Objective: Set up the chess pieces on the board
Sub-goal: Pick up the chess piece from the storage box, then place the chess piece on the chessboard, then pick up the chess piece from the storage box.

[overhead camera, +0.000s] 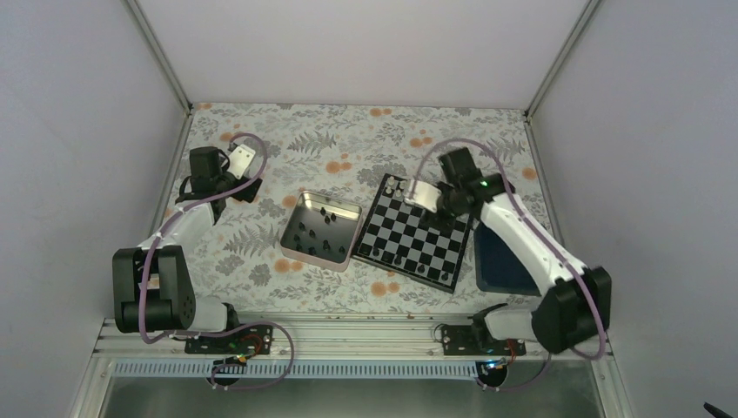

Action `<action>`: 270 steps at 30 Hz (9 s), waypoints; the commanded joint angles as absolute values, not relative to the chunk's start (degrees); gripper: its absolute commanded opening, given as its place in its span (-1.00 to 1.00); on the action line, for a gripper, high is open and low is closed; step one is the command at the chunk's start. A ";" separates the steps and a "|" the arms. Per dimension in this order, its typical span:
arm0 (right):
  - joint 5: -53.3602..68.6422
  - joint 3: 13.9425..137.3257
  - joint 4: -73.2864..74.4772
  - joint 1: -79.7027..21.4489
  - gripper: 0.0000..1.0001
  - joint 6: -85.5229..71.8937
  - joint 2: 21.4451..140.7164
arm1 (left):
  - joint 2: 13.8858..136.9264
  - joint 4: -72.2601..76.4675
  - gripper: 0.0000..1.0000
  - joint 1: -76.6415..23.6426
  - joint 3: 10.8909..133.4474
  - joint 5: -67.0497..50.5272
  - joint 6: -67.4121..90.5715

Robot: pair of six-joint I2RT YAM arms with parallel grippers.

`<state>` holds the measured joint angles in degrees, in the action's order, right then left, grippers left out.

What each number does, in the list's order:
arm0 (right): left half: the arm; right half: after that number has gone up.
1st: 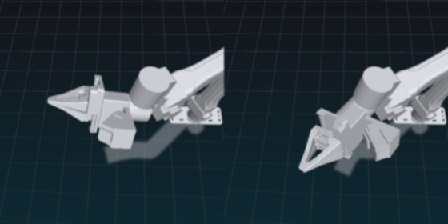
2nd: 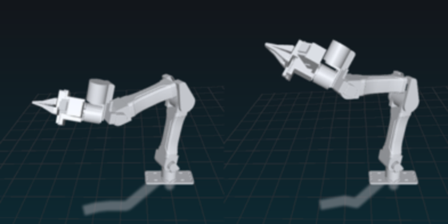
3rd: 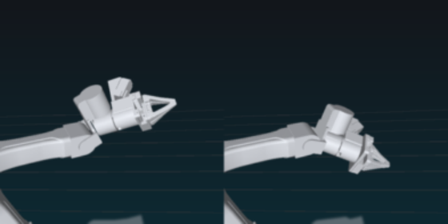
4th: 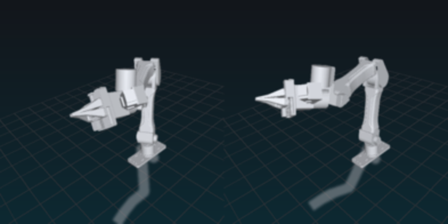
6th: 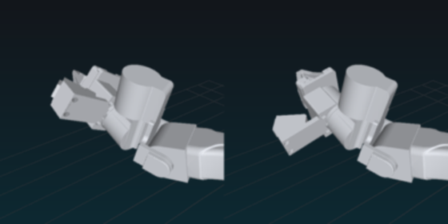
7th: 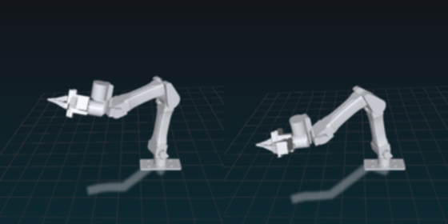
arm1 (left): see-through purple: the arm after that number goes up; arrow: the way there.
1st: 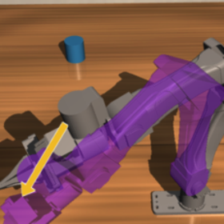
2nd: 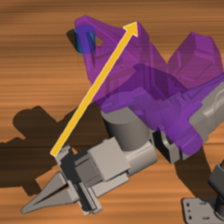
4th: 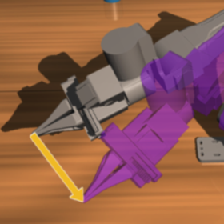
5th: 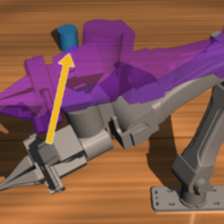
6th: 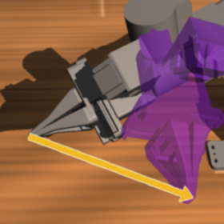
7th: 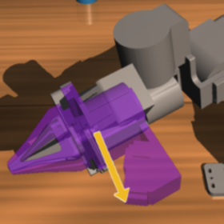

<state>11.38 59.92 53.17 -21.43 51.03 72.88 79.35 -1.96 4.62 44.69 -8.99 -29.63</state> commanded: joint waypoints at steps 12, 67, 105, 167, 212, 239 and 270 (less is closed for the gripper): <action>9.56 82.46 38.70 -44.21 -0.01 38.32 103.31 | 79.09 -3.53 1.00 4.26 46.51 -10.27 -31.08; 14.55 86.93 44.55 -53.01 -0.92 39.18 107.94 | 79.72 -2.72 1.00 4.39 45.09 -11.79 -31.72; 16.31 45.26 43.66 -31.39 -0.90 42.43 78.83 | 80.10 -3.17 1.00 4.40 45.62 -10.87 -31.62; 16.48 48.54 46.75 -31.40 -0.75 42.98 81.26 | 81.31 -2.29 1.00 4.46 45.09 -10.59 -31.95; 13.55 90.68 40.04 -47.17 -0.02 38.23 106.34 | 79.76 -2.99 1.00 4.41 45.15 -11.20 -31.88; 16.11 107.15 45.73 -52.00 -0.22 39.67 130.47 | 80.83 -2.81 1.00 4.48 45.22 -12.44 -31.85; 18.07 106.68 45.73 -53.37 -0.21 38.66 128.40 | 83.13 -3.18 1.00 4.57 46.23 -10.90 -31.91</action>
